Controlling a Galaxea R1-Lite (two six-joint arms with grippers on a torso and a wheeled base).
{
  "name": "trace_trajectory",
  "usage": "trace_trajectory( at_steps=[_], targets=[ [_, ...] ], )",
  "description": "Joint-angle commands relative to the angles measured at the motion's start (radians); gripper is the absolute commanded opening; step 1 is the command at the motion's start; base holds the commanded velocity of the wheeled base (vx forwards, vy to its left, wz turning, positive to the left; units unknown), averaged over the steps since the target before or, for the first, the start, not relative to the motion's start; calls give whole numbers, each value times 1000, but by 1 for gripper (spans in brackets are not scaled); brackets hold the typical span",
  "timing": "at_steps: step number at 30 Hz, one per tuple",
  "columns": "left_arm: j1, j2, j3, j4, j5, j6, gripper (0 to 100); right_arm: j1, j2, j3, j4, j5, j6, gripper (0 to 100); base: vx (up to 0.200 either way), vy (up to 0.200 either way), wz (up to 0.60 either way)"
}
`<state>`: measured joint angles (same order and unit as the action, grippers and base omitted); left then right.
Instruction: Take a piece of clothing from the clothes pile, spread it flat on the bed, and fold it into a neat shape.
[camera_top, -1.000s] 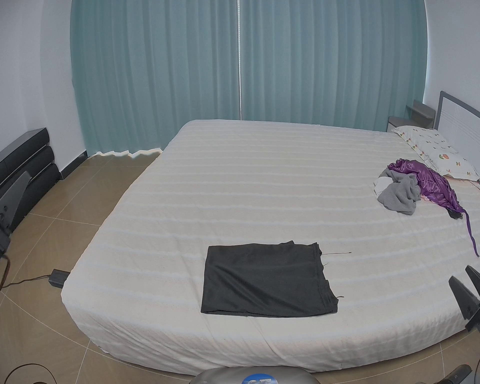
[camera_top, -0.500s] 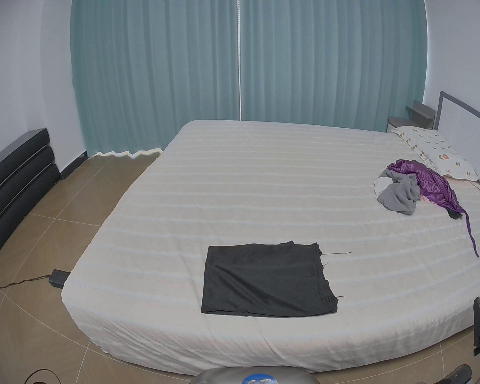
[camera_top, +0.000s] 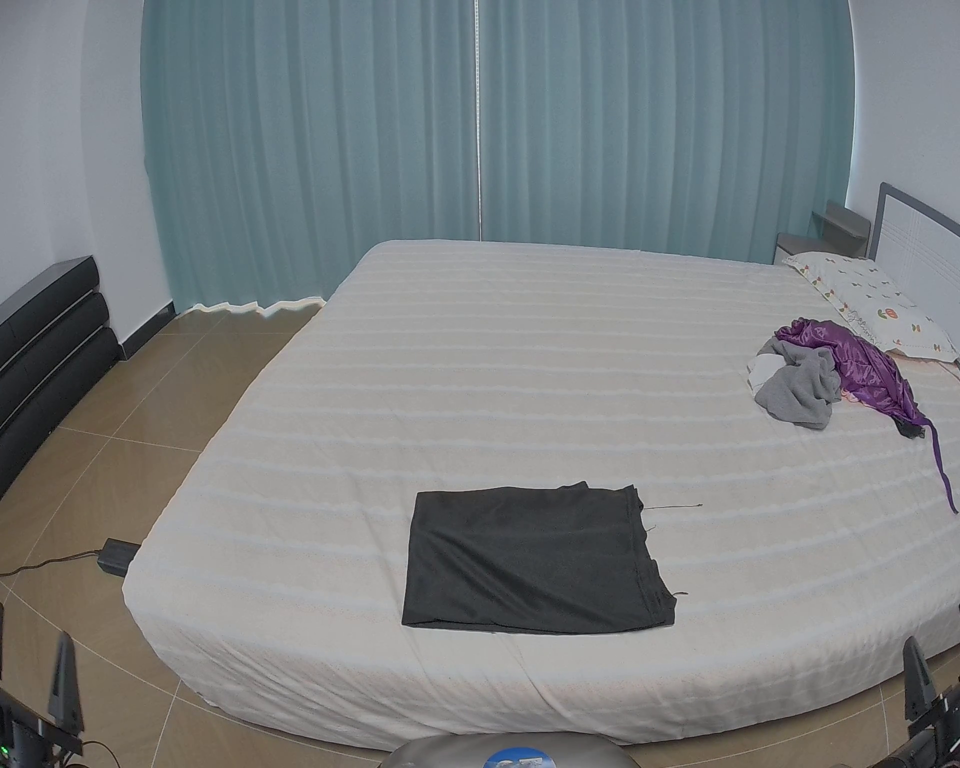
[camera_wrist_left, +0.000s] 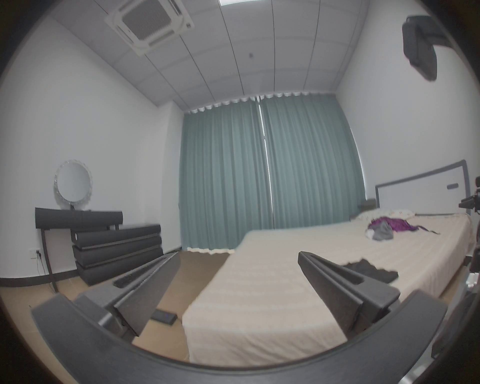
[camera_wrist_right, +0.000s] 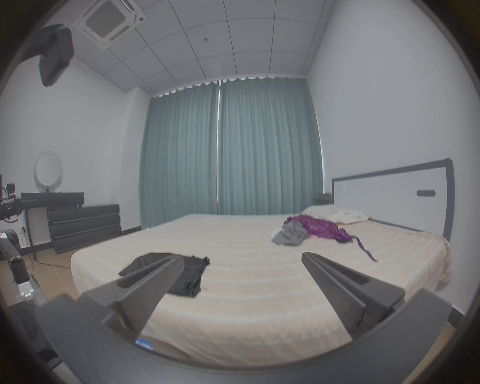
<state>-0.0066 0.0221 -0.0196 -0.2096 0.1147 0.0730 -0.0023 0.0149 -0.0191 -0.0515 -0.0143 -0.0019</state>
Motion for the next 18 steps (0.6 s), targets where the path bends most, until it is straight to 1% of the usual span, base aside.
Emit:
trace_trajectory(
  at_steps=[1, 3, 4, 5, 6, 7, 8, 9, 12, 16, 17, 18],
  targets=[
    [7, -22, 20, 164, -40, -4, 100, -1, -13, -7, 124, -16, 7, 100, 0, 0, 0],
    [7, -22, 20, 145, -47, -10, 100, -1, -13, -2, 108, -15, -1, 100, 0, 0, 0],
    [7, -22, 20, 145, -73, -13, 100, -1, -13, 1, 101, -12, -4, 100, 0, 0, 0],
    [7, -22, 20, 145, -78, -15, 100, -1, -13, 1, 99, -12, -4, 100, 0, 0, 0],
    [7, -22, 20, 148, -156, -53, 100, -1, -13, 2, 94, -10, -1, 100, 0, 0, 0],
    [7, -22, 20, 150, -207, -88, 100, -1, -15, 2, 94, -10, 0, 100, 0, 0, 0],
    [7, -22, 20, 148, -221, -91, 100, -1, -15, 2, 94, -10, 2, 100, 0, 0, 0],
    [7, -22, 20, 147, -273, -114, 100, -1, -15, 2, 94, -10, 2, 100, 0, 0, 0],
    [7, -22, 20, 148, -256, -78, 100, -1, -15, 2, 94, -10, 2, 100, 0, 0, 0],
    [7, -22, 20, 151, -221, -85, 100, -1, -15, 4, 94, -10, 3, 100, 0, 0, 0],
    [7, -22, 20, 165, -196, -75, 100, -1, -15, 4, 94, -10, 5, 100, 0, 0, 0],
    [7, -22, 20, 203, -151, -70, 100, 1, -15, 4, 94, -10, 5, 100, 0, 0, 0]
  ],
)
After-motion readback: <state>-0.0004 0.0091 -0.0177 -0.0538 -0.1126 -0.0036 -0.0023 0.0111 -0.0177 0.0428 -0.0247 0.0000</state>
